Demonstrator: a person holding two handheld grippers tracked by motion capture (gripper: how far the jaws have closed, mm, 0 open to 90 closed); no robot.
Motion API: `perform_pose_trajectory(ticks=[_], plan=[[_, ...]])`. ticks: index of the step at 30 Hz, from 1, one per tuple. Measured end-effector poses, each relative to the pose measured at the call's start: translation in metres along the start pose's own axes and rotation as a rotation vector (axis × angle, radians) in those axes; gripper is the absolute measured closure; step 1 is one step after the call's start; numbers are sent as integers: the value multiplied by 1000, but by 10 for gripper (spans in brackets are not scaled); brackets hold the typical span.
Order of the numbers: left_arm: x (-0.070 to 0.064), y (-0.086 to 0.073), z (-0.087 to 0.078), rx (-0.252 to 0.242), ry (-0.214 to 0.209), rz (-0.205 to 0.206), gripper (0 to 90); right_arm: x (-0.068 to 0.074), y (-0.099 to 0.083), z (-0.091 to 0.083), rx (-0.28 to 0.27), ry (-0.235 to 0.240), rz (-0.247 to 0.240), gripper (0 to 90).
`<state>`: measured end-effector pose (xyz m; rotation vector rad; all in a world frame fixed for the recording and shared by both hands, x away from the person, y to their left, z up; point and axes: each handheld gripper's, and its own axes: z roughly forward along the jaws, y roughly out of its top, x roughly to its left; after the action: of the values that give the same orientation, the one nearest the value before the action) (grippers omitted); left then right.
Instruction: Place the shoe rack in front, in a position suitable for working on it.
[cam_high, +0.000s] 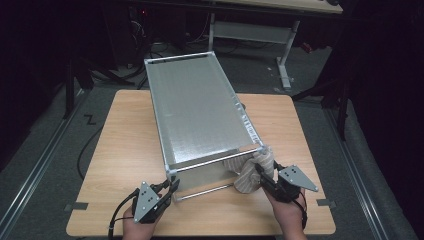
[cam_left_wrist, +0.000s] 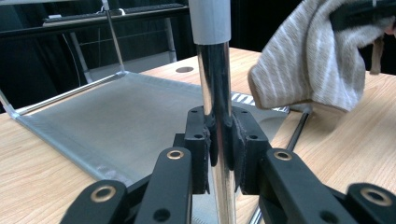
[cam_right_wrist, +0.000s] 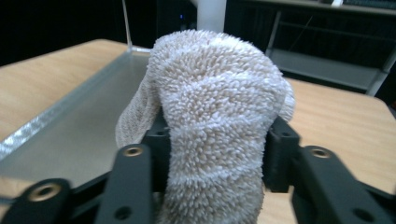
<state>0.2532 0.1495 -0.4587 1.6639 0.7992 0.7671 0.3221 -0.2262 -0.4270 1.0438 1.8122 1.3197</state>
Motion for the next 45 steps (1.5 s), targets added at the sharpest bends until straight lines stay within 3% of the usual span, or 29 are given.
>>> perform_pose_trajectory(ticks=[2, 6, 9, 15, 23, 34, 42, 45], plan=[[1, 0, 0, 0, -4, -1, 781, -1, 5, 5, -24, 3, 7, 443], [3, 0, 0, 3, -7, -4, 783, 0, 11, 16, -45, 38, -1, 418], [6, 0, 0, 5, -10, -8, 786, -1, 10, 24, -16, 53, -6, 573], [7, 0, 0, 6, -4, -4, 784, 0, 8, 27, 6, 49, -10, 615], [8, 0, 0, 6, -2, 4, 782, 1, -14, 39, 97, 53, -3, 600], [8, 0, 1, 2, 1, 2, 778, -2, -43, 55, 280, 81, 4, 594], [8, 0, 1, -1, 7, 14, 773, -4, -44, 54, 319, 91, 13, 610], [7, 0, 2, -1, 9, 38, 772, -5, -45, 50, 329, 85, 9, 609]])
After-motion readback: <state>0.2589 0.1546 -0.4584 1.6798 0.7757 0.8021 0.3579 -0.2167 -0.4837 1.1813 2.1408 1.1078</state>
